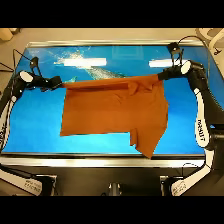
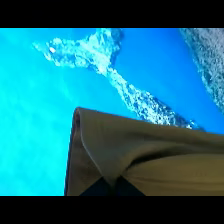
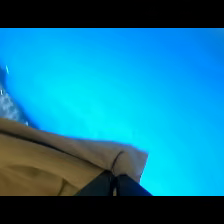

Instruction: Fold the shirts.

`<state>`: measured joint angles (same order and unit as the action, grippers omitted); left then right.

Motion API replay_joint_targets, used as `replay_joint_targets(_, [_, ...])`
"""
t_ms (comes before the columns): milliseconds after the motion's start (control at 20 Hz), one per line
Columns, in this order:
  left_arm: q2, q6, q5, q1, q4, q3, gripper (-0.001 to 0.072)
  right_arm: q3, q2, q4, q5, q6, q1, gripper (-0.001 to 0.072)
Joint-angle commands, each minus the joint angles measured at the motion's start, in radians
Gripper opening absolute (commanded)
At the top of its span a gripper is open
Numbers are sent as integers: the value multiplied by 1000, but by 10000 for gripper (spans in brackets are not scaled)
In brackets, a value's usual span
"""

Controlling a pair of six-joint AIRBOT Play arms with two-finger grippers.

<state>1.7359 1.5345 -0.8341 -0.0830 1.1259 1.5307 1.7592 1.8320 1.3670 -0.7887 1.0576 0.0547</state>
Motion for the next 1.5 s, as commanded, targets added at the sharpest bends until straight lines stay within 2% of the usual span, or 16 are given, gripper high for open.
replay_joint_targets(0, [22, -50, -92, 2, 1, 4, 26, 1, 19, 32, -165, -11, -1, 15])
replay_joint_targets(50, [12, -89, -136, 0, 2, 4, 26, 1, 10, 57, -217, -12, -1, 15])
replay_joint_targets(200, [16, -96, -323, -13, 2, 3, 27, 0, 5, 115, -405, -41, -1, 14])
replay_joint_targets(350, [48, -94, -421, -15, 9, 3, 26, 0, 47, 75, -557, -41, -2, 14])
replay_joint_targets(500, [79, -21, -468, -15, 27, 2, 26, -3, 76, 68, -610, -29, -2, 14])
replay_joint_targets(600, [89, -13, -475, -13, 27, 2, 26, -3, 89, 26, -612, -6, -2, 15])
replay_joint_targets(650, [88, -3, -475, -13, 25, 5, 34, -3, 90, -1, -599, -6, -2, 45])
replay_joint_targets(700, [87, 11, -485, -15, 23, 16, 169, -2, 83, -18, -591, -7, -2, 277])
replay_joint_targets(750, [87, 21, -523, -24, 23, 41, 429, 3, 71, -14, -591, -12, -1, 502])
replay_joint_targets(800, [85, 16, -568, -39, 28, 71, 473, 10, 47, 8, -605, -40, 5, 526])
replay_joint_targets(900, [60, 7, -648, -87, 31, 117, 473, 18, -18, 70, -662, -53, 50, 534])
replay_joint_targets(1000, [-3, 6, -687, -139, 32, 106, 467, 17, -77, 46, -744, -53, 137, 521])
replay_joint_targets(1050, [-46, 4, -719, -160, 39, 75, 465, 10, -96, 19, -793, -54, 181, 425])
replay_joint_targets(1150, [-150, -49, -747, -180, 83, -78, 465, -58, -140, 1, -870, -79, 244, 390])
replay_joint_targets(1250, [-266, -54, -674, -181, 121, -325, 465, -193, -207, 1, -825, -78, 267, 385])
replay_joint_targets(1450, [-403, -54, -446, -169, 52, -699, 465, -390, -295, -104, -767, -128, 267, 385])
